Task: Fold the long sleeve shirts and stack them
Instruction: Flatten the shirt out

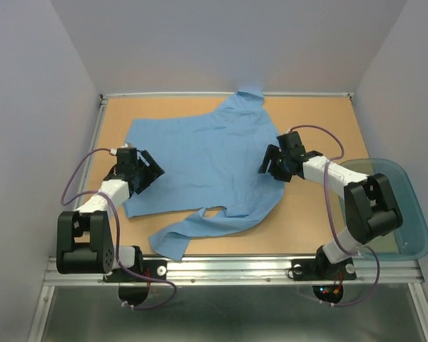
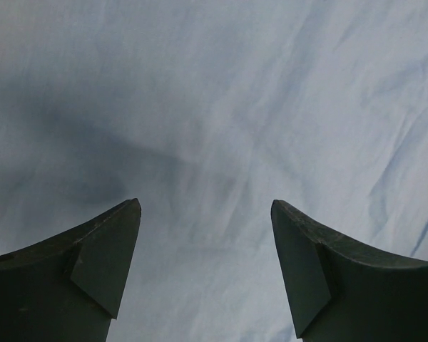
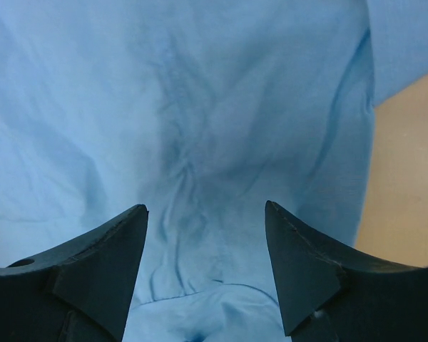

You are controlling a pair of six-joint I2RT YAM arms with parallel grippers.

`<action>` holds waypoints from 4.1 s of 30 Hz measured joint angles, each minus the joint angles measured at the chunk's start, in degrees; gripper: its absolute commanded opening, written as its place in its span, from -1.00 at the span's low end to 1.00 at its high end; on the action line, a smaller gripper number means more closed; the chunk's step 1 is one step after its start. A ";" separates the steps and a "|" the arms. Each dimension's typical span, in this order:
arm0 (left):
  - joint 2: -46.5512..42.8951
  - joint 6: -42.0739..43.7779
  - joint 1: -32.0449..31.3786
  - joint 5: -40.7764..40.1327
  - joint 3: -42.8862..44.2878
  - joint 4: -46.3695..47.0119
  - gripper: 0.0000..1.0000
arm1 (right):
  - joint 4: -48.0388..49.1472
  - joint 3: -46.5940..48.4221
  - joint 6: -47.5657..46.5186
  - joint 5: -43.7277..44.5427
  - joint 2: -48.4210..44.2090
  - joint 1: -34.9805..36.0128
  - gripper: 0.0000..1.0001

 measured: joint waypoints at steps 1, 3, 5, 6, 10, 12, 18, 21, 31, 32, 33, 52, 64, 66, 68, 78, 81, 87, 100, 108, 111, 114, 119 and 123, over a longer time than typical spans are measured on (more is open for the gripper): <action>0.39 -0.17 0.28 -0.02 -0.52 -0.07 0.69 | -0.39 -0.39 0.33 0.42 1.09 -0.26 0.43; 0.42 -0.50 1.33 0.15 -1.31 0.02 0.69 | -0.35 -1.05 0.85 1.16 2.73 -0.35 0.42; 0.24 -1.07 2.01 0.28 -2.12 0.44 0.68 | 0.02 -2.32 1.60 1.99 3.93 -0.79 0.42; 0.11 -1.29 2.25 0.33 -2.60 0.55 0.68 | 0.76 -2.91 1.99 2.14 4.07 -0.96 0.42; -2.95 -3.37 2.60 1.09 -7.19 1.05 0.68 | 3.56 -7.06 4.11 3.23 0.79 -2.21 0.42; -4.57 -4.46 2.62 1.62 -8.81 1.40 0.68 | 3.89 -10.16 5.03 3.85 -2.12 -3.43 0.43; -8.94 -6.78 3.67 2.43 -11.32 0.11 0.68 | 1.99 -16.13 6.49 4.98 -9.55 -8.37 0.44; -11.98 -6.80 4.20 2.45 -11.32 -2.82 0.68 | -0.55 -16.06 4.83 6.21 -10.69 -8.94 0.44; -24.85 -7.93 4.17 0.37 -9.86 -14.43 0.67 | -4.37 -0.81 -6.12 2.08 -11.21 -7.91 0.44; -24.20 -8.22 4.17 -0.35 -9.84 -14.40 0.67 | -4.00 1.11 -7.04 0.98 -9.97 -7.04 0.44; -23.02 -8.52 4.17 -1.18 -9.81 -14.12 0.66 | -3.52 2.54 -7.82 0.07 -8.59 -6.27 0.44; 6.03 -1.49 4.17 -6.73 7.30 -4.92 0.74 | 1.01 5.75 -11.37 3.17 6.08 -2.54 0.42; 30.56 20.24 4.44 -9.25 44.35 -2.34 0.97 | 4.74 37.97 -19.85 -5.92 26.08 -19.37 0.44; 34.99 22.43 4.57 -8.79 46.62 -2.89 0.97 | 4.98 41.53 -21.64 -8.46 29.79 -19.32 0.43; 39.17 24.28 4.74 -7.89 48.70 -3.85 0.97 | 5.03 44.78 -23.12 -11.32 33.55 -18.93 0.43; 49.88 29.64 5.90 -5.35 56.00 -7.76 0.93 | 4.79 49.40 -26.88 -20.09 44.26 -18.21 0.42; 50.90 30.16 6.08 -5.42 57.64 -7.65 0.89 | 4.96 49.83 -27.58 -21.31 44.78 -18.21 0.42; 53.37 30.80 6.19 -5.44 60.04 -6.71 0.51 | 5.84 51.95 -28.70 -23.69 46.75 -18.21 0.36; 55.78 30.95 6.32 -3.34 63.21 -6.62 -1.00 | 6.75 53.07 -28.96 -22.97 48.43 -18.36 -0.77; 56.98 29.79 6.38 -4.70 65.35 -7.61 -1.00 | 6.40 53.02 -27.32 -18.73 48.43 -19.45 -0.99; 57.81 28.48 6.45 -5.64 66.90 -8.57 -1.00 | 6.23 53.02 -25.07 -16.92 48.43 -20.63 -0.99; 59.06 27.65 6.32 -5.51 69.42 -9.49 -1.00 | 6.10 53.02 -23.19 -16.68 48.43 -22.10 -0.91; 60.30 26.86 7.23 -6.43 72.24 -11.65 -0.50 | 6.16 53.02 -22.05 -15.98 48.19 -23.98 0.13; 59.69 25.11 7.87 -5.51 72.52 -12.63 0.41 | 5.57 50.69 -21.57 -14.27 43.60 -24.44 0.65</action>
